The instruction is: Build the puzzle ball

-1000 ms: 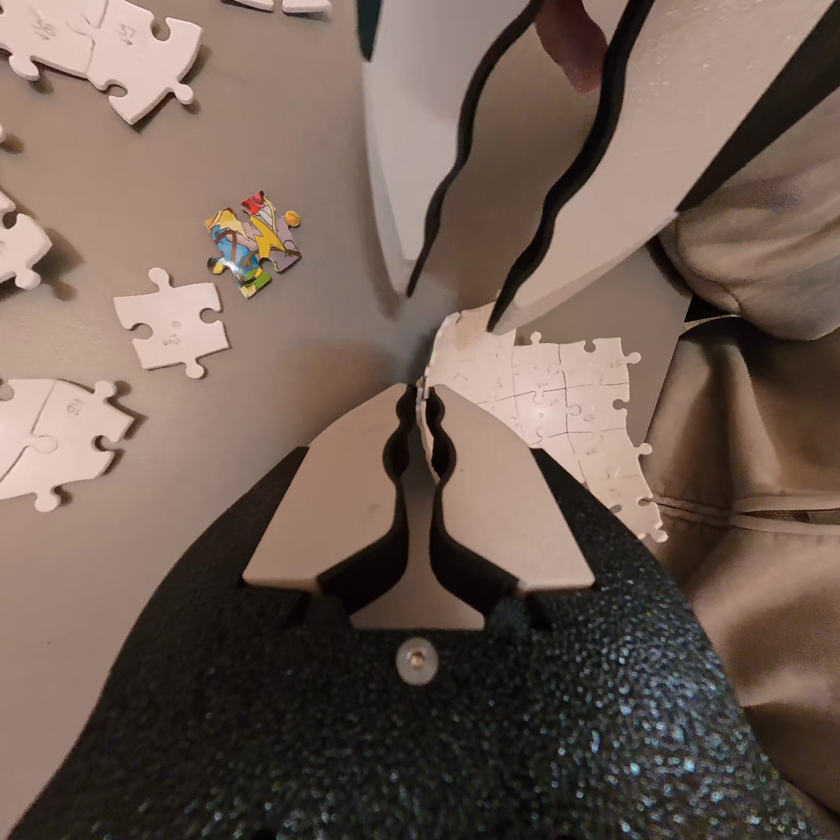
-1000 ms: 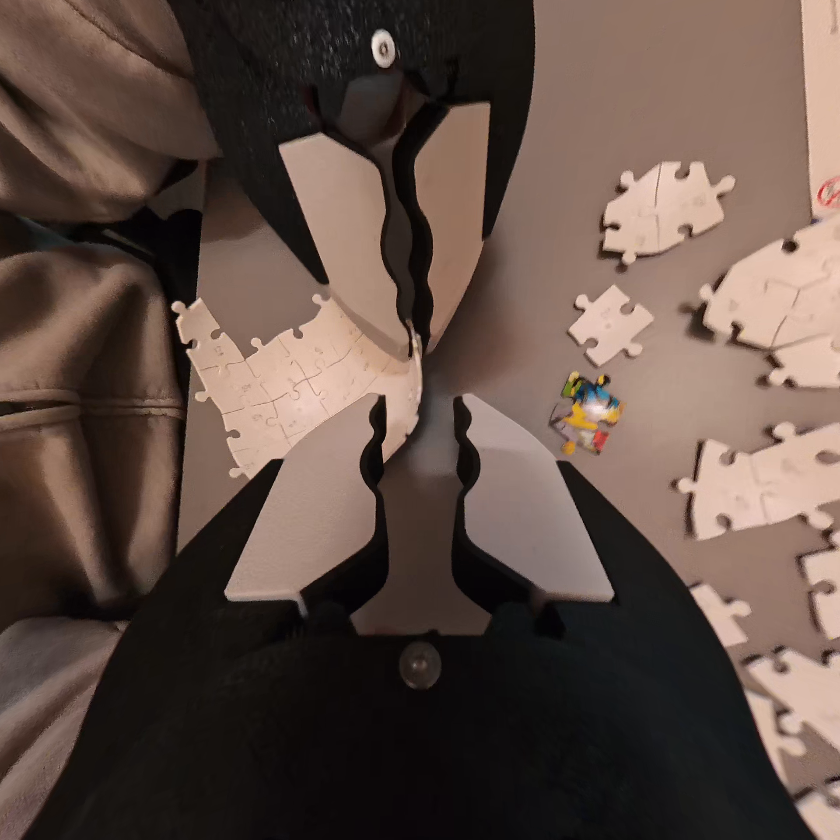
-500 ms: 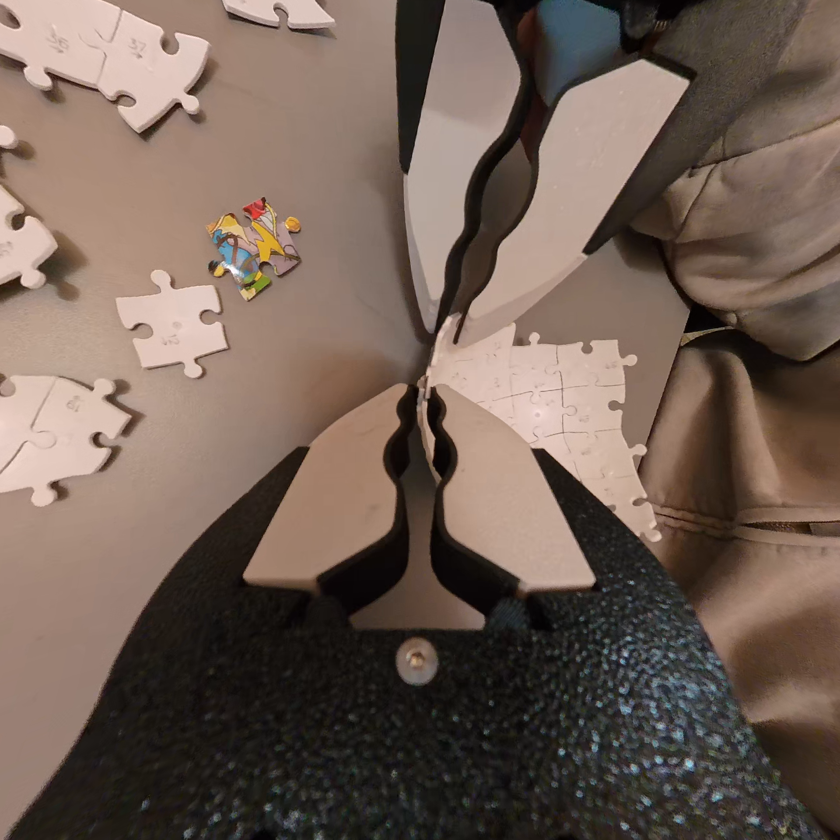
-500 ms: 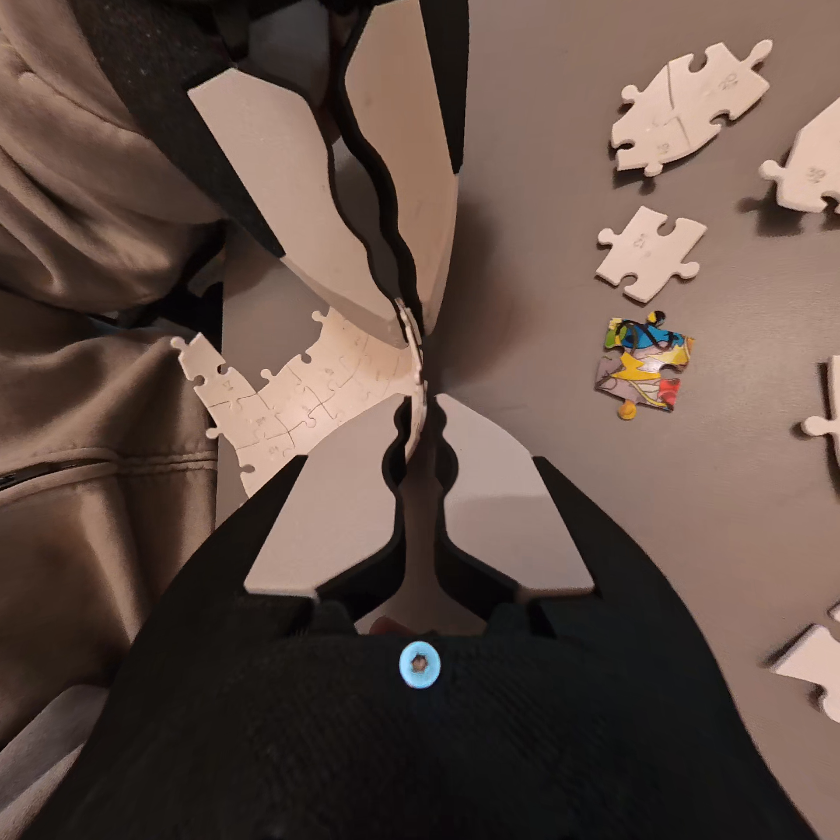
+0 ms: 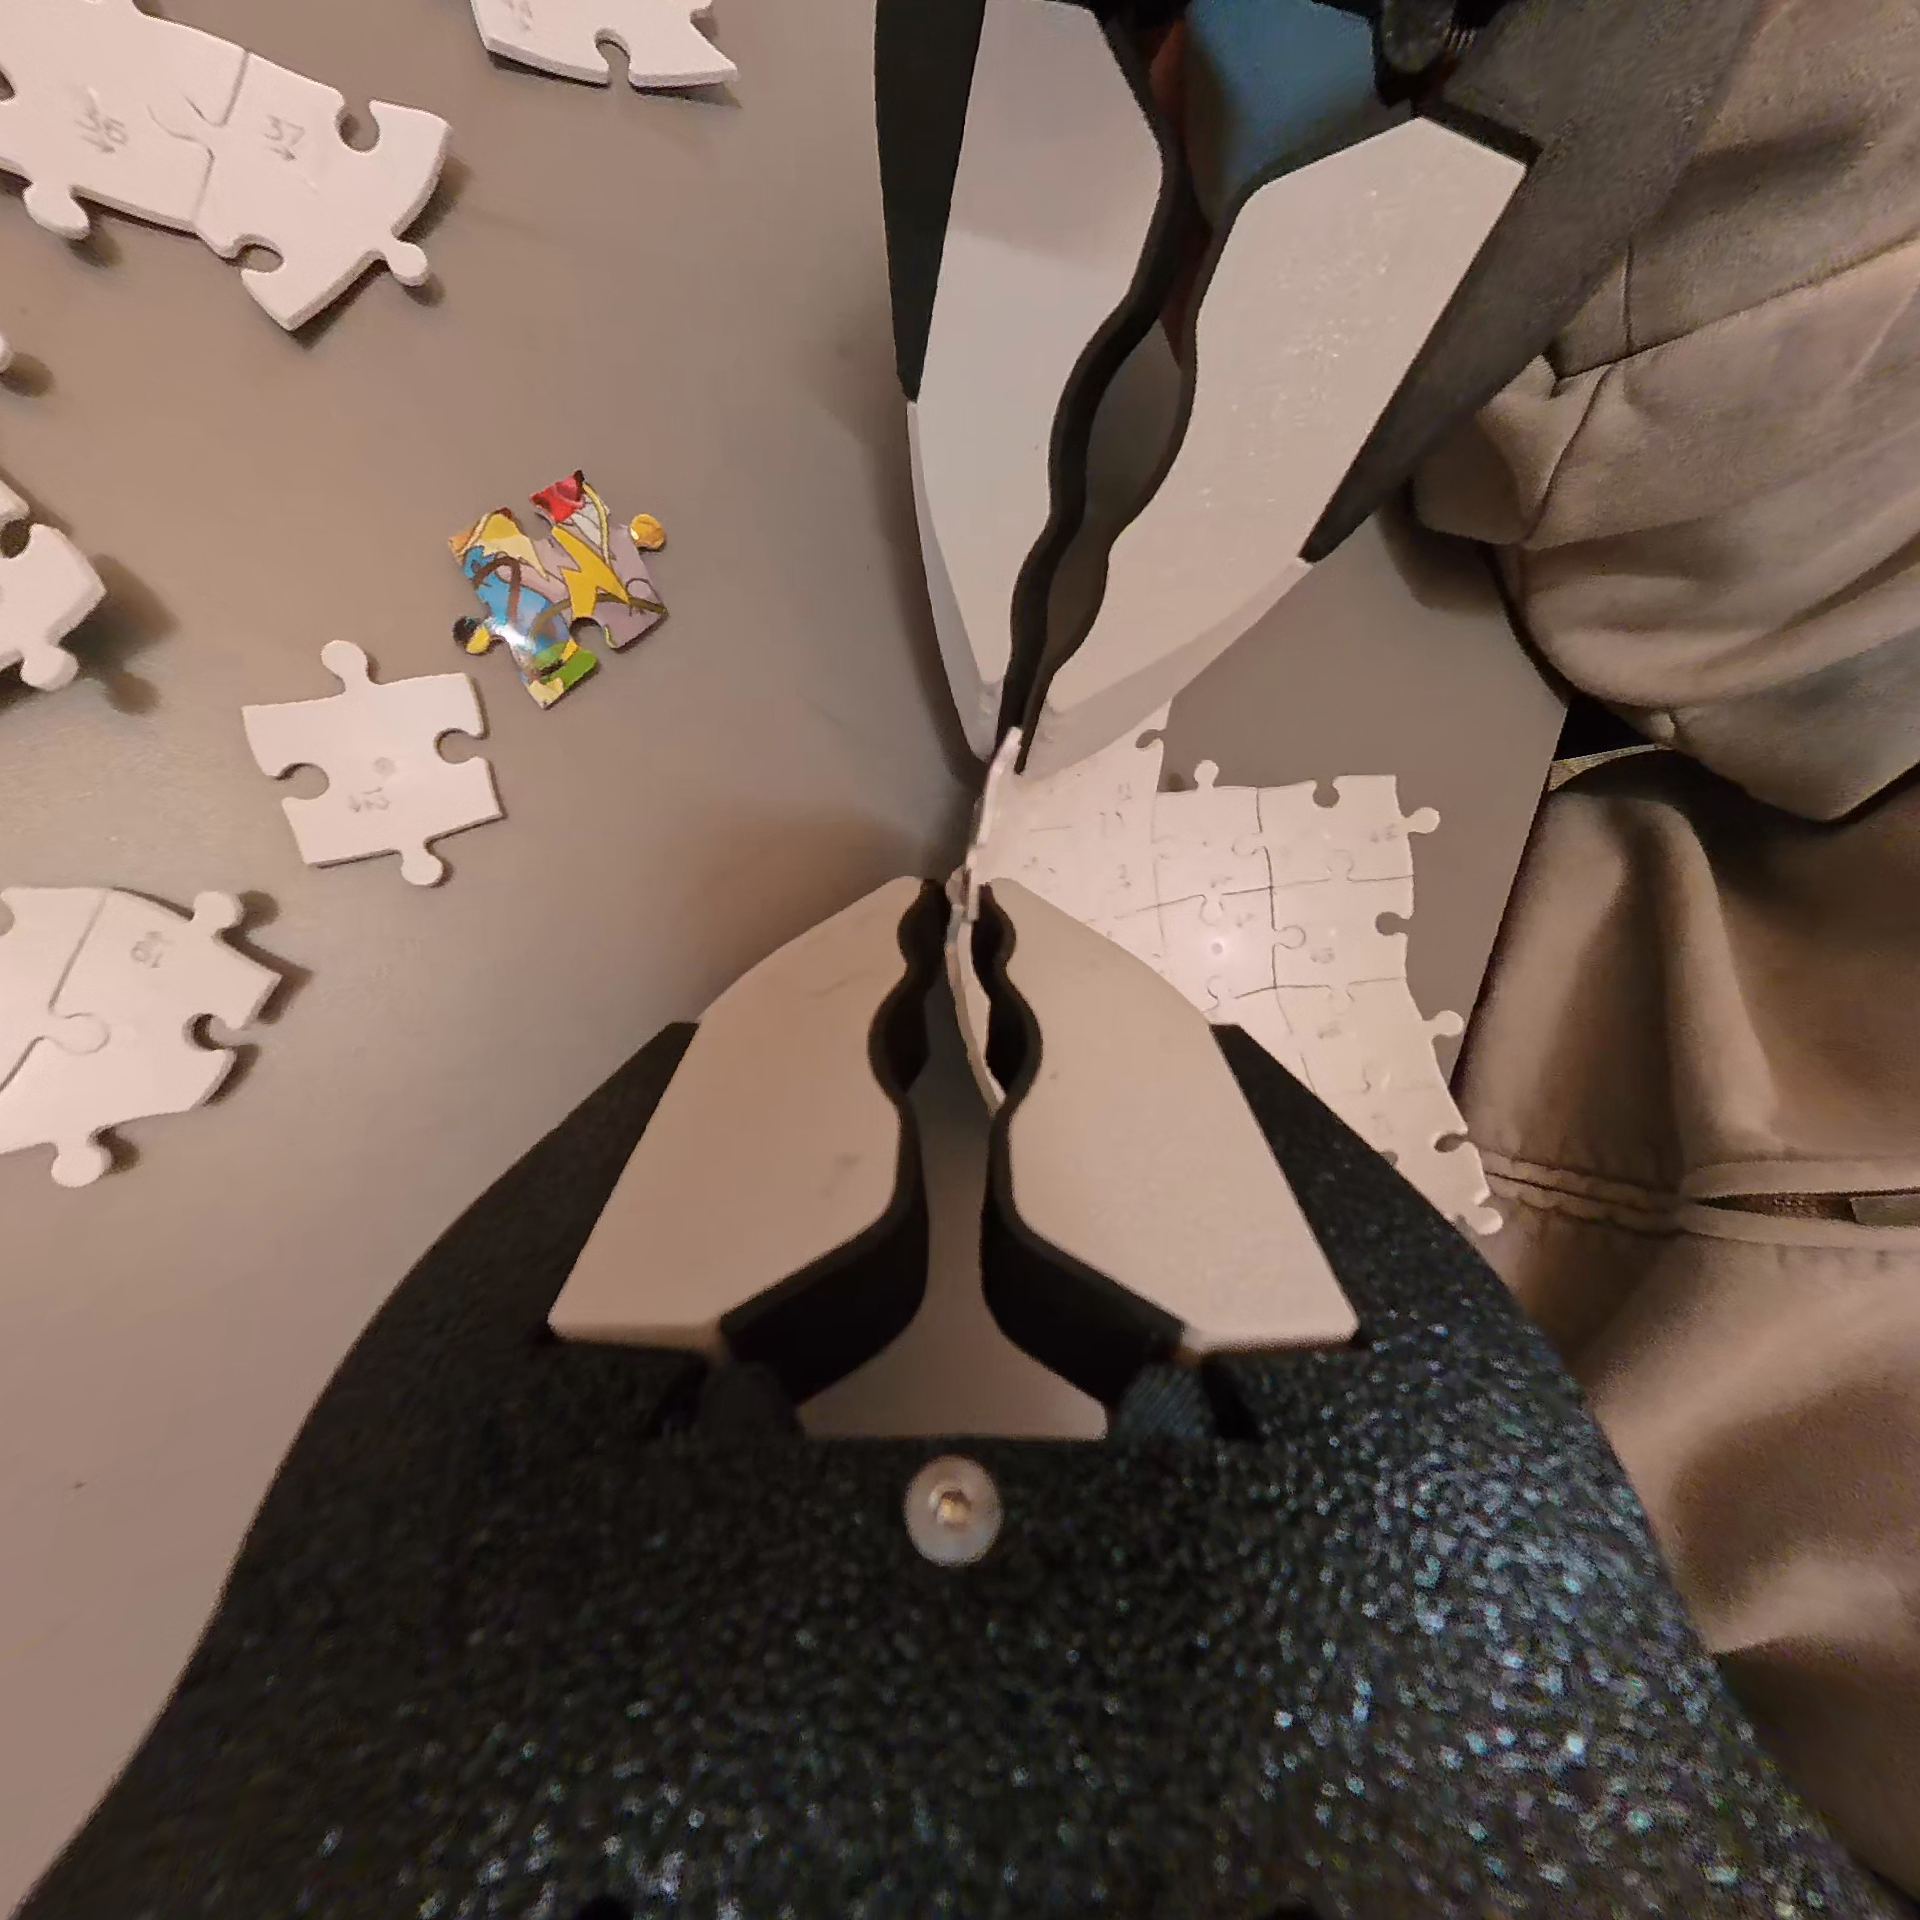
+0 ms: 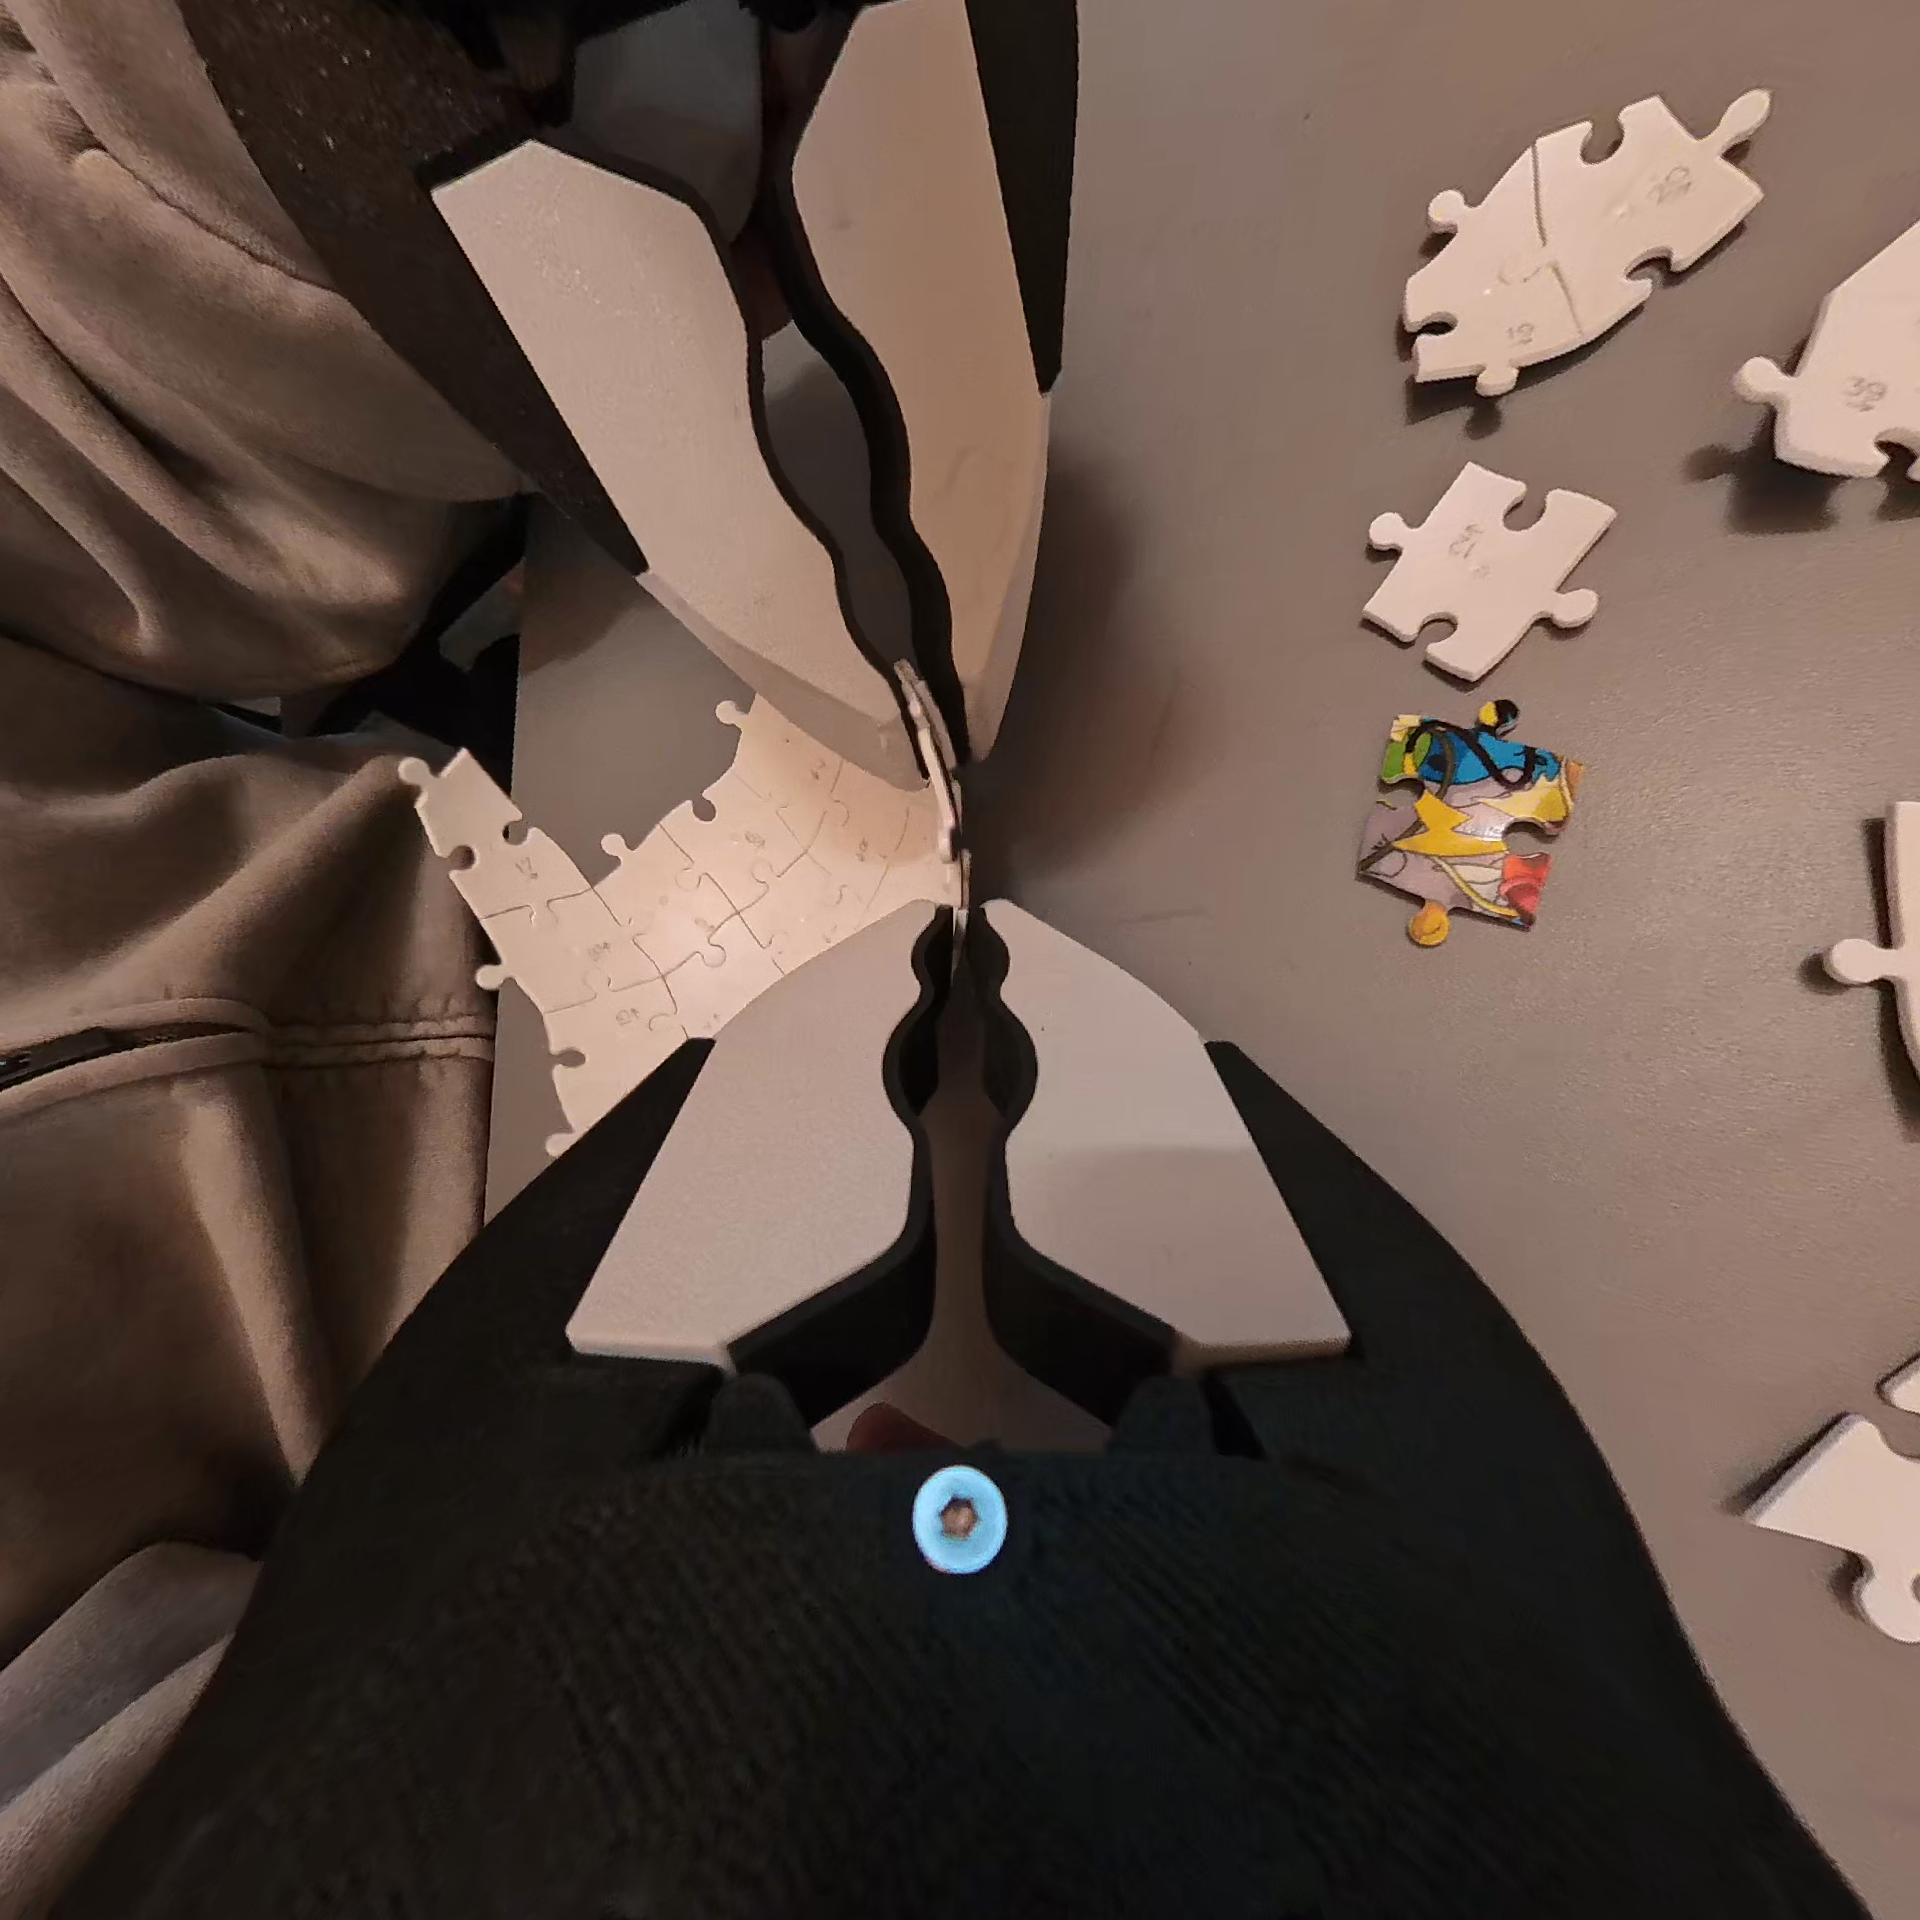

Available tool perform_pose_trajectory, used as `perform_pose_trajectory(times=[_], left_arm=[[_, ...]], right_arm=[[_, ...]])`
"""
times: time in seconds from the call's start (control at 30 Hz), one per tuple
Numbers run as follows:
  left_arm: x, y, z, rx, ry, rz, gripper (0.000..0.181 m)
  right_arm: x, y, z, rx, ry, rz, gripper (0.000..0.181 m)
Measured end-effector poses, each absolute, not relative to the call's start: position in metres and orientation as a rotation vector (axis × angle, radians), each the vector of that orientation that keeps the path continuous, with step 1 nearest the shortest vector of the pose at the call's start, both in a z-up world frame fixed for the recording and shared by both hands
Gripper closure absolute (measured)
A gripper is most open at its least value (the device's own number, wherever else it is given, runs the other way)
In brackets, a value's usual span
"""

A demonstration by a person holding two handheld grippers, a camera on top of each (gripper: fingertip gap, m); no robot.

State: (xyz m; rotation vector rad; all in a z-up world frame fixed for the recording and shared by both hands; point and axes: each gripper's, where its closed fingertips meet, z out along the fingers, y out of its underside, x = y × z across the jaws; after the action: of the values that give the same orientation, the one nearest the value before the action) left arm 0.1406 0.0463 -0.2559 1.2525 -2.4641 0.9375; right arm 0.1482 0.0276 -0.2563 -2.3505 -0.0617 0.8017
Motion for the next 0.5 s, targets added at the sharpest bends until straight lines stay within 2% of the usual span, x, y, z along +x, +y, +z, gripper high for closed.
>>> perform_pose_trajectory(times=[0.5], left_arm=[[0.1406,0.0461,-0.2561,1.247,-2.480,0.924,0.177]], right_arm=[[0.1473,0.0283,-0.2564,-2.344,-0.083,0.803,0.178]])
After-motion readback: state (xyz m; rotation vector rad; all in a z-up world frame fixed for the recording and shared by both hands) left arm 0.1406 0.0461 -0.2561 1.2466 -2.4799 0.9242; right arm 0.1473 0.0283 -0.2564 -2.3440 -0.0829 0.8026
